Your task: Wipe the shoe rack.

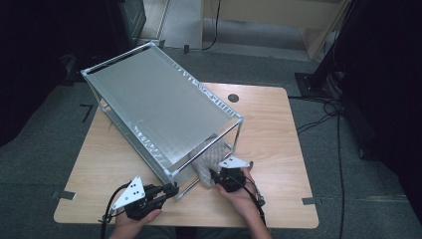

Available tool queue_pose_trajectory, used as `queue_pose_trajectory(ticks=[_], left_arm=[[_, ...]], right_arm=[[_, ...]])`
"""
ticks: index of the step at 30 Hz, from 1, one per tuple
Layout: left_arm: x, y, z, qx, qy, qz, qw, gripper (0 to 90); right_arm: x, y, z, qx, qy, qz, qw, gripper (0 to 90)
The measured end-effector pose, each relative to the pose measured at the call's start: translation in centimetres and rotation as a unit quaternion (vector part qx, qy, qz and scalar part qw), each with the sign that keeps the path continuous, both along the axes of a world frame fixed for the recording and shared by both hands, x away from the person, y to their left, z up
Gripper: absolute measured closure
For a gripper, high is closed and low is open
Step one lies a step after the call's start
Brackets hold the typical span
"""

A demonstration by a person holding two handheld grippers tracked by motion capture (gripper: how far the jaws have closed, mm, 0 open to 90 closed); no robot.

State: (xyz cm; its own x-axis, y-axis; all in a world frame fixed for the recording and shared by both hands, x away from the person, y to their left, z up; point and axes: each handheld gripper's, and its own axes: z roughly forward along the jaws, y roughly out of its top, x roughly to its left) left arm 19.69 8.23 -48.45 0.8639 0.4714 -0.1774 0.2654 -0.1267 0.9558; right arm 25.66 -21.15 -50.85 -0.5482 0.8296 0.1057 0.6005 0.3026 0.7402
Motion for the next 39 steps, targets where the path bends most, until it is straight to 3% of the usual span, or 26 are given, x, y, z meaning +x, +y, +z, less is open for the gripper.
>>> queue_pose_trajectory(ticks=[2, 4, 7, 9, 12, 14, 19, 23, 26, 28, 30, 34, 36, 39], left_arm=[[0.0, 0.0, 0.0, 0.0, 0.0, 0.0, 1.0, 79.3], [0.0, 0.0, 0.0, 0.0, 0.0, -0.001, 1.0, 79.2], [0.0, 0.0, 0.0, -0.001, 0.0, -0.001, 1.0, 79.2], [0.0, 0.0, 0.0, -0.001, 0.0, -0.001, 1.0, 79.2], [0.0, 0.0, 0.0, 0.0, 0.0, 0.001, 1.0, 79.2], [0.0, 0.0, 0.0, 0.001, -0.002, 0.0, 1.0, 79.3], [0.0, 0.0, 0.0, 0.002, -0.003, 0.0, 1.0, 79.4], [0.0, 0.0, 0.0, 0.001, -0.003, -0.001, 1.0, 79.4], [-0.1, -0.1, -0.1, 0.001, -0.004, -0.006, 1.0, 79.5], [-0.2, -0.2, -0.1, 0.002, -0.005, -0.008, 1.0, 79.5], [-0.2, -0.2, -0.1, 0.003, -0.006, -0.008, 0.9999, 79.5], [-0.2, -0.2, -0.1, 0.003, -0.006, -0.009, 0.9999, 79.5], [-0.2, -0.2, -0.1, 0.002, -0.006, -0.009, 0.9999, 79.5], [-0.2, -0.2, -0.1, 0.001, -0.006, -0.008, 0.9999, 79.5]], right_arm=[[-0.5, 1.2, 0.2, 0.0, 0.012, 0.04, 0.9991, 70.8], [-1.3, 2.7, 0.5, -0.007, 0.017, 0.095, 0.9953, 70.8], [-2.2, 4.5, 0.6, -0.009, 0.014, 0.146, 0.9892, 70.8], [-2.5, 5.1, 0.6, -0.012, 0.006, 0.159, 0.9872, 70.9], [-2.2, 4.7, 0.5, -0.004, 0.009, 0.156, 0.9877, 71.4], [-1.9, 4.2, 0.5, -0.005, 0.007, 0.147, 0.9891, 71.7], [-0.6, 2.0, 0.5, -0.011, -0.002, 0.083, 0.9965, 72.0], [0.8, -0.7, 0.2, -0.01, -0.007, -0.003, 0.9999, 72.1], [1.4, -2.6, 0.0, -0.007, -0.007, -0.061, 0.9981, 71.8], [1.8, -4.1, -0.1, -0.005, -0.01, -0.108, 0.9941, 71.8], [1.9, -5.0, -0.1, 0.002, -0.012, -0.136, 0.9907, 72.0], [1.6, -5.2, 0.6, 0.014, -0.035, -0.146, 0.9886, 73.2], [1.3, -5.0, 1.6, 0.022, -0.059, -0.141, 0.988, 73.6], [0.5, -4.8, 3.7, 0.038, -0.102, -0.141, 0.9839, 74.6]])
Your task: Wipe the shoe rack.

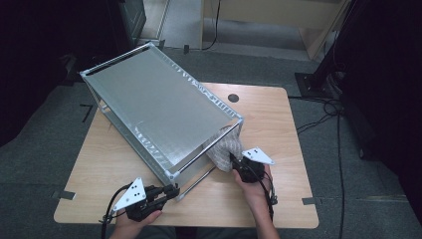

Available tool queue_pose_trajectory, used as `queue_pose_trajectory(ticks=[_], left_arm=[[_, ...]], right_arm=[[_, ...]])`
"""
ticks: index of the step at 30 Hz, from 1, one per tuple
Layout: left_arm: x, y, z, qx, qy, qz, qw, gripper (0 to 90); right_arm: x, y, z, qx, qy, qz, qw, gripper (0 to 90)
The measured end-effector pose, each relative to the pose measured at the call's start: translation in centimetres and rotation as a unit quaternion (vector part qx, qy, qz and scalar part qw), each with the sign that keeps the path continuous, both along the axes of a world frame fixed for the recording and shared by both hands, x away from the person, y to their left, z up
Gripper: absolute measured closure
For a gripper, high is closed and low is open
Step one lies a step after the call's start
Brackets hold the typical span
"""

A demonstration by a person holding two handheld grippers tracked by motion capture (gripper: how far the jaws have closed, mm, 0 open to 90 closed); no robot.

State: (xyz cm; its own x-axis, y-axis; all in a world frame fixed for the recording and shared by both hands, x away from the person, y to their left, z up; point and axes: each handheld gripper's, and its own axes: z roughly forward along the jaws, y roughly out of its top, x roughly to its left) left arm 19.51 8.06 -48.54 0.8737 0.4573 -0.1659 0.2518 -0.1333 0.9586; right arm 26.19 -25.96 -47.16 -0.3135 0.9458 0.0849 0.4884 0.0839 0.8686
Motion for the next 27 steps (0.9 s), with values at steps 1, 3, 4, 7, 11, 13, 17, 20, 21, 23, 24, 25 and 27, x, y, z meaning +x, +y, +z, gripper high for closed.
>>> queue_pose_trajectory(ticks=[1, 3, 4, 7, 11, 13, 17, 20, 21, 23, 24, 25, 27], left_arm=[[0.0, 0.0, 0.0, 0.0, 0.0, 0.0, 1.0, 79.5], [0.0, 0.0, 0.0, 0.0, 0.0, 0.0, 1.0, 79.5], [0.0, 0.0, 0.0, 0.0, 0.0, 0.0, 1.0, 79.5], [0.0, 0.0, 0.0, -0.001, 0.001, 0.0, 1.0, 79.5], [0.0, -0.1, 0.0, -0.002, 0.002, -0.002, 1.0, 79.5], [0.0, -0.1, -0.1, -0.002, 0.001, -0.002, 1.0, 79.5], [0.0, -0.1, -0.1, -0.003, 0.002, -0.003, 1.0, 79.4], [0.0, -0.1, -0.1, -0.005, 0.003, -0.003, 1.0, 79.4], [0.0, -0.1, -0.1, -0.004, 0.003, -0.003, 1.0, 79.4], [0.0, -0.1, -0.1, -0.004, 0.003, -0.003, 1.0, 79.4], [0.0, -0.1, -0.1, -0.004, 0.003, -0.003, 1.0, 79.4], [0.0, -0.1, -0.1, -0.004, 0.003, -0.003, 1.0, 79.4], [0.1, 0.0, -0.1, -0.003, 0.002, -0.003, 1.0, 79.4]], right_arm=[[-0.4, 0.0, 0.9, 0.005, -0.02, 0.0, 0.9998, 75.2], [-1.0, 0.1, 2.2, 0.017, -0.047, 0.0, 0.9987, 76.1], [-1.3, 0.2, 2.6, 0.02, -0.057, 0.0, 0.9982, 76.7], [-2.2, 0.8, 4.2, 0.038, -0.082, 0.016, 0.9958, 77.3], [-2.9, 2.5, 5.1, 0.041, -0.083, 0.062, 0.9938, 77.2], [-3.3, 3.4, 5.2, 0.039, -0.08, 0.083, 0.9925, 77.1], [-3.8, 4.5, 5.3, 0.041, -0.076, 0.108, 0.9904, 77.0], [-4.0, 5.2, 5.4, 0.052, -0.072, 0.132, 0.9873, 76.8], [-4.2, 5.6, 5.4, 0.053, -0.064, 0.148, 0.9855, 76.8], [-4.2, 5.9, 5.3, 0.05, -0.059, 0.16, 0.984, 76.8], [-4.2, 6.0, 5.2, 0.045, -0.062, 0.161, 0.9839, 76.8], [-4.1, 6.0, 5.2, 0.042, -0.063, 0.158, 0.9846, 76.8], [-3.8, 5.5, 5.0, 0.048, -0.063, 0.14, 0.987, 76.8]])
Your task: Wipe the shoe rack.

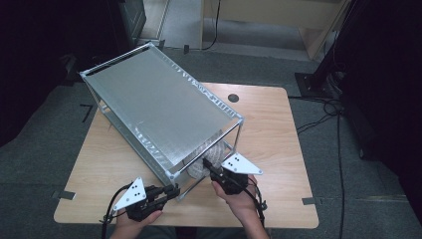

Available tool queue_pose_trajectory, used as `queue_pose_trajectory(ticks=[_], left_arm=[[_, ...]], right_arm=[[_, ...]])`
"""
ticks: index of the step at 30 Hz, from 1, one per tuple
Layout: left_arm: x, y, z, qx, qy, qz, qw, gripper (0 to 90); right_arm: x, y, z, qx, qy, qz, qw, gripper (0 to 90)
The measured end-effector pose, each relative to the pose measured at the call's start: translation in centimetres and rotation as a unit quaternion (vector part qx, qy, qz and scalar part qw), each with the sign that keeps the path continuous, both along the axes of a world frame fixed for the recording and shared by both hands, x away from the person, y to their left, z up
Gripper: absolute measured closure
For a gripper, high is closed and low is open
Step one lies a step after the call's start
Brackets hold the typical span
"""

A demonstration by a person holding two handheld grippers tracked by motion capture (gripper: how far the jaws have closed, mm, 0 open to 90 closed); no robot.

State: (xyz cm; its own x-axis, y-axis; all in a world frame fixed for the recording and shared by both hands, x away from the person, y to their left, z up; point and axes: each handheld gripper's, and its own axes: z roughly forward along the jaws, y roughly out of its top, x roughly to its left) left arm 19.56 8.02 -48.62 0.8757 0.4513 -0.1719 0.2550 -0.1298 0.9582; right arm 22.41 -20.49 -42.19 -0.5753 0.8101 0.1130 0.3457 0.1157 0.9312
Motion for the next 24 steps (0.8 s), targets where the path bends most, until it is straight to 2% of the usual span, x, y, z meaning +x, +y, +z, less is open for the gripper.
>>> queue_pose_trajectory(ticks=[2, 3, 6, 8, 10, 12, 15, 16, 18, 20, 22, 24], left_arm=[[0.0, 0.0, 0.0, -0.001, 0.001, 0.0, 1.0, 79.4], [0.0, 0.0, 0.0, -0.001, 0.001, 0.0, 1.0, 79.4], [0.0, 0.0, 0.0, 0.0, 0.001, 0.0, 1.0, 79.4], [0.0, 0.0, 0.0, 0.001, -0.001, 0.001, 1.0, 79.5], [-0.1, 0.0, 0.0, 0.001, -0.001, 0.001, 1.0, 79.5], [0.0, 0.0, 0.0, 0.001, -0.001, 0.001, 1.0, 79.5], [-0.1, -0.1, 0.0, 0.002, -0.001, 0.0, 1.0, 79.5], [-0.1, -0.1, 0.0, 0.002, -0.002, 0.0, 1.0, 79.5], [-0.1, -0.1, 0.0, 0.003, -0.003, -0.001, 1.0, 79.5], [-0.1, -0.2, 0.0, 0.002, -0.002, -0.003, 1.0, 79.5], [-0.1, -0.2, 0.0, 0.002, -0.002, -0.003, 1.0, 79.5], [-0.1, -0.2, 0.0, 0.002, -0.002, -0.004, 1.0, 79.5]], right_arm=[[0.5, -0.9, -0.2, 0.014, 0.005, -0.023, 0.9996, 76.8], [0.5, -0.9, -0.2, 0.014, 0.005, -0.023, 0.9996, 76.8], [1.3, -3.0, -0.8, 0.035, 0.002, -0.077, 0.9964, 76.9], [1.8, -4.7, -1.3, 0.063, 0.002, -0.109, 0.992, 76.9], [2.4, -6.9, -2.0, 0.1, 0.019, -0.149, 0.9835, 76.8], [2.6, -7.6, -2.4, 0.103, 0.018, -0.16, 0.9816, 76.8], [2.8, -7.6, -3.0, 0.082, 0.014, -0.165, 0.9828, 76.6], [2.8, -7.3, -3.2, 0.07, 0.012, -0.163, 0.9841, 76.5], [3.2, -6.7, -3.9, 0.031, 0.019, -0.154, 0.9874, 76.3], [3.7, -6.0, -5.0, 0.003, 0.056, -0.135, 0.9893, 76.0], [4.2, -5.3, -6.5, -0.021, 0.095, -0.116, 0.9885, 75.9], [4.5, -4.5, -7.9, -0.03, 0.129, -0.095, 0.9866, 75.9]])
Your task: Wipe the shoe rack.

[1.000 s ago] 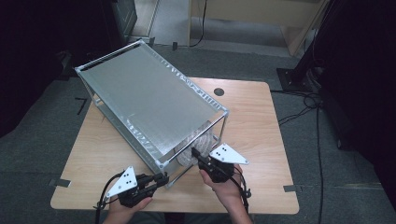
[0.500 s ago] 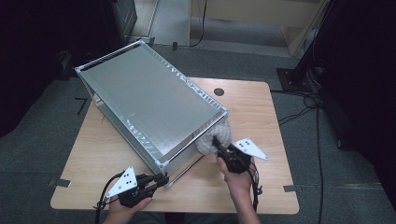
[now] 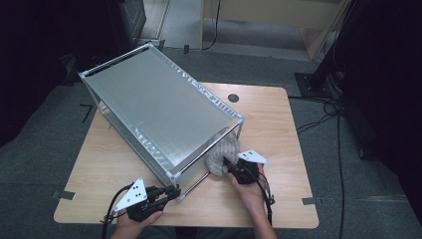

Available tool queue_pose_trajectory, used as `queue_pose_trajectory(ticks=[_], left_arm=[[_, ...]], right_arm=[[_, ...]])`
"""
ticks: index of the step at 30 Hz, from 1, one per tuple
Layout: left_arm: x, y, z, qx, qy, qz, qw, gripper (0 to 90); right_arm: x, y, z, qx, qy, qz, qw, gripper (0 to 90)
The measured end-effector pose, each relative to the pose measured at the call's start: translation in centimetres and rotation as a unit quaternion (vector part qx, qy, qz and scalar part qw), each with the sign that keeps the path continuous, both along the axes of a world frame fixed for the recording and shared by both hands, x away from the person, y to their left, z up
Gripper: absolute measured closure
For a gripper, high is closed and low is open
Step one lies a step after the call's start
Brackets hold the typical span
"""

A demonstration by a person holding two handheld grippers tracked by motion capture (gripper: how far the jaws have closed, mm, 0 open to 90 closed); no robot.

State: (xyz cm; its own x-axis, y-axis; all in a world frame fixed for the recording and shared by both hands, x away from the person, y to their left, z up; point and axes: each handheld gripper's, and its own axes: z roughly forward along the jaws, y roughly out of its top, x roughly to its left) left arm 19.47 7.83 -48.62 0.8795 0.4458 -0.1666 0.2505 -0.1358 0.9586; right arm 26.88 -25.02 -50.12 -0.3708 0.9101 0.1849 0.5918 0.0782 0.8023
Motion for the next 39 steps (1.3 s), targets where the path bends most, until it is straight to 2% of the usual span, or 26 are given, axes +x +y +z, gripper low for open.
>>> queue_pose_trajectory(ticks=[3, 6, 10, 11, 13, 14, 16, 17, 18, 19, 20, 23, 24, 26, 27, 28, 30, 32, 33, 35, 37, 39], left_arm=[[0.0, 0.0, 0.0, 0.001, 0.0, 0.0, 1.0, 79.5], [0.1, 0.1, 0.0, 0.0, 0.001, 0.001, 1.0, 79.5], [0.1, 0.0, 0.0, -0.001, 0.002, 0.003, 1.0, 79.5], [0.1, 0.1, 0.0, -0.001, 0.002, 0.004, 1.0, 79.5], [0.2, 0.1, 0.0, 0.0, 0.002, 0.004, 1.0, 79.5], [0.2, 0.1, 0.0, 0.0, 0.002, 0.004, 1.0, 79.5], [0.2, 0.1, 0.0, 0.0, 0.002, 0.005, 1.0, 79.5], [0.2, 0.1, 0.0, 0.0, 0.001, 0.004, 1.0, 79.5], [0.2, 0.1, 0.0, 0.0, 0.002, 0.005, 1.0, 79.5], [0.2, 0.1, 0.0, 0.0, 0.001, 0.005, 1.0, 79.5], [0.2, 0.1, 0.0, -0.001, 0.001, 0.004, 1.0, 79.5], [0.1, 0.1, 0.0, 0.0, 0.001, 0.004, 1.0, 79.5], [0.1, 0.1, 0.0, 0.0, 0.001, 0.004, 1.0, 79.5], [0.1, 0.1, 0.0, 0.0, 0.001, 0.005, 1.0, 79.6], [0.1, 0.1, 0.0, 0.001, 0.0, 0.004, 1.0, 79.6], [0.1, 0.1, 0.0, 0.001, 0.0, 0.005, 1.0, 79.6], [0.1, 0.1, 0.0, 0.001, 0.0, 0.005, 1.0, 79.6], [0.1, 0.1, 0.0, 0.0, 0.0, 0.005, 1.0, 79.6], [0.1, 0.1, 0.0, 0.001, 0.0, 0.004, 1.0, 79.6], [0.2, 0.1, 0.0, 0.001, 0.0, 0.004, 1.0, 79.6], [0.2, 0.1, 0.0, 0.001, -0.001, 0.005, 1.0, 79.6], [0.1, 0.0, 0.0, 0.002, -0.001, 0.006, 1.0, 79.7]], right_arm=[[-0.1, 1.7, -1.2, -0.013, 0.028, 0.028, 0.9991, 76.1], [-0.6, 2.9, -1.0, -0.015, 0.033, 0.051, 0.998, 76.1], [-1.6, 4.8, -0.9, -0.016, 0.038, 0.104, 0.9937, 76.1], [-1.9, 5.4, -0.9, -0.016, 0.04, 0.123, 0.9914, 76.0], [-2.4, 6.6, -0.7, -0.019, 0.041, 0.17, 0.9844, 75.7], [-2.7, 7.2, -0.6, -0.019, 0.045, 0.195, 0.9797, 75.5], [-3.2, 8.4, -0.4, -0.022, 0.046, 0.251, 0.9666, 75.2], [-3.5, 8.9, -0.3, -0.029, 0.042, 0.262, 0.9638, 75.2], [-3.4, 9.1, -0.2, -0.036, 0.036, 0.265, 0.9629, 75.2], [-3.4, 9.2, -0.1, -0.033, 0.04, 0.26, 0.9643, 75.2], [-3.1, 9.1, -0.1, -0.031, 0.034, 0.256, 0.9656, 75.3], [-1.9, 8.1, -0.3, -0.029, 0.028, 0.214, 0.976, 75.5], [-1.3, 7.3, -0.4, -0.028, 0.022, 0.189, 0.9813, 75.5], [-0.4, 6.1, -0.5, -0.029, 0.015, 0.146, 0.9888, 75.4], [0.3, 5.1, -0.6, -0.03, 0.012, 0.109, 0.9935, 75.3], [0.8, 4.2, -0.7, -0.03, 0.008, 0.077, 0.9966, 75.1], [1.6, 2.5, -0.7, -0.028, 0.006, 0.002, 0.9996, 74.8], [1.9, 1.5, -0.7, -0.034, 0.002, -0.04, 0.9986, 74.9], [1.9, 1.2, -0.7, -0.028, 0.004, -0.04, 0.9988, 74.9], [1.6, 1.6, -0.8, -0.033, 0.007, -0.01, 0.9994, 75.0], [0.9, 2.8, -1.0, -0.034, 0.01, 0.036, 0.9987, 75.1], [0.0, 4.2, -0.9, -0.036, 0.012, 0.09, 0.9952, 75.0]])
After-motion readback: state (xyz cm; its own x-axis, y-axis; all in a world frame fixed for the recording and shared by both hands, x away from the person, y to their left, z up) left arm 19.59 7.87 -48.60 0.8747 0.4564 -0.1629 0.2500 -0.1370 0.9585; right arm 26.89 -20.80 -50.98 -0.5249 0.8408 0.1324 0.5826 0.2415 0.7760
